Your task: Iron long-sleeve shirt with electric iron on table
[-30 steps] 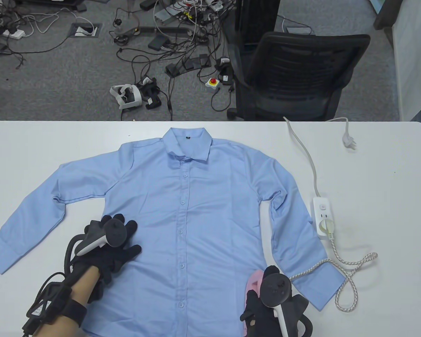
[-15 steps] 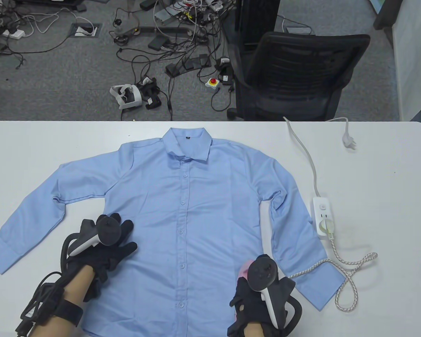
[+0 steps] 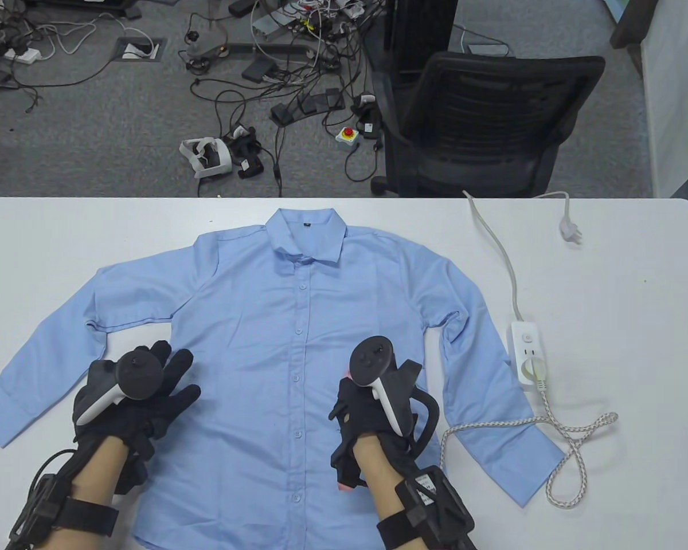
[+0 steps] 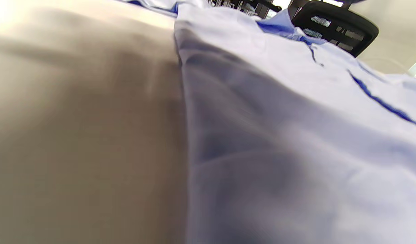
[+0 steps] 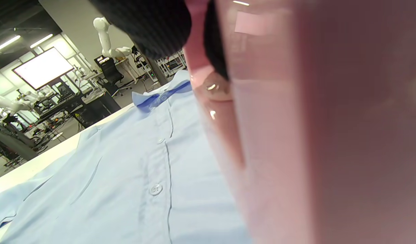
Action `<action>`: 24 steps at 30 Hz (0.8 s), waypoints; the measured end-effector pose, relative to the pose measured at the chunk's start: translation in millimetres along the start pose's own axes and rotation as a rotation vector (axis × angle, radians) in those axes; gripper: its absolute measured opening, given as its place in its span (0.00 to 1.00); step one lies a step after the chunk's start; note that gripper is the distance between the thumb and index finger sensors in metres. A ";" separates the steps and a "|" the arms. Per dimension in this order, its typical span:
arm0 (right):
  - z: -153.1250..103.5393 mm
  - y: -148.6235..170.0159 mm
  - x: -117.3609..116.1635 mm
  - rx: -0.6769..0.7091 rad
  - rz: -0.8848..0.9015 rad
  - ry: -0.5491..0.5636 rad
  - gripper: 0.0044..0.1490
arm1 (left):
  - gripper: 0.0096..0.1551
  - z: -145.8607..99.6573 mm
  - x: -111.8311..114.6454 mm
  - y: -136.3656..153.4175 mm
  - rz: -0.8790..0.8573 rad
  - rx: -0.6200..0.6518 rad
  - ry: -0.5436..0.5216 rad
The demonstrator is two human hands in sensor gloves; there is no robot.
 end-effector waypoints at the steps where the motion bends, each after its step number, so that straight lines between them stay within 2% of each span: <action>1: 5.9 -3.8 -3.0 0.005 -0.002 -0.012 0.51 | 0.44 -1.3 -2.3 -1.4 0.000 0.005 -0.008; 7: 29.3 -33.4 -6.9 0.060 -0.005 -0.046 0.51 | 0.44 -10.1 -12.3 -10.4 0.002 0.017 -0.013; 12: 42.9 -64.8 -6.0 0.113 0.001 -0.050 0.51 | 0.44 -18.7 -5.1 -3.8 0.074 0.007 0.013; 15: 50.0 -88.0 -9.2 0.146 0.001 -0.058 0.51 | 0.43 -17.1 4.6 4.6 0.093 -0.016 0.058; 19: 56.4 -117.7 -13.8 0.195 0.023 -0.063 0.51 | 0.43 -13.4 9.1 7.6 0.097 -0.031 0.067; 24: 71.4 -145.6 -33.0 0.247 0.079 -0.086 0.53 | 0.43 -16.3 11.1 3.6 0.127 -0.006 0.066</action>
Point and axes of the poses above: the tracker on the back of each hand, its own y axis roughly to the little-finger side, its own z axis roughly from the wrist to the fingertips, x = y × z, the point moved 3 cm from there along z, roughly from the wrist to the fingertips, and after that the axes turned 8 degrees about x, right-handed, at the moved point
